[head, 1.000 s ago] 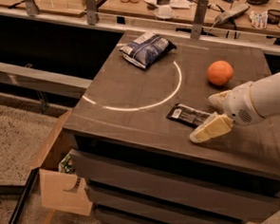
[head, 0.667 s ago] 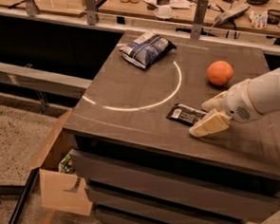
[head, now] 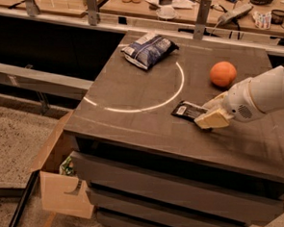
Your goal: Move rxbar chocolate near blue chip bag
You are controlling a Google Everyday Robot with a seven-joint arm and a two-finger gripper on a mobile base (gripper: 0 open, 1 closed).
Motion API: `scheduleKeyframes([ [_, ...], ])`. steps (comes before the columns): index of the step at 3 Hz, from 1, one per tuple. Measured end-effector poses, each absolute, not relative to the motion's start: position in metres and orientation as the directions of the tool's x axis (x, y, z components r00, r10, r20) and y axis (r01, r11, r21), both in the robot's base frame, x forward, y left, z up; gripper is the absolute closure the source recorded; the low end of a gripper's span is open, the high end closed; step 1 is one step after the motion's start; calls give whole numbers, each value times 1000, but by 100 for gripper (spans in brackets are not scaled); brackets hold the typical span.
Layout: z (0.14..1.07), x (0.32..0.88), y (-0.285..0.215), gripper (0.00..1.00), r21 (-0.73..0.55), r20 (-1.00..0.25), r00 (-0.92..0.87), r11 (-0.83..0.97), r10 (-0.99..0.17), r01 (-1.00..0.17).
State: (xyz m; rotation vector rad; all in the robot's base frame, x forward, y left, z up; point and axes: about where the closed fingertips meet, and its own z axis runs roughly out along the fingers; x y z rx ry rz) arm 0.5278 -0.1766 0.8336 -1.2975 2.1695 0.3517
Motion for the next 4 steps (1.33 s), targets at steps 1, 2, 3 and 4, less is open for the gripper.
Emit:
scheduleKeyframes([
  [1,839,543,-164,100,-79,-645,-344,507,-682,-858],
  [2,844,577,-150,100,-110,-684,-345,558,-643,-823],
  [3,847,615,-140,100,-153,-704,-345,607,-620,-780],
  [4,845,654,-137,100,-195,-716,-348,652,-605,-732],
])
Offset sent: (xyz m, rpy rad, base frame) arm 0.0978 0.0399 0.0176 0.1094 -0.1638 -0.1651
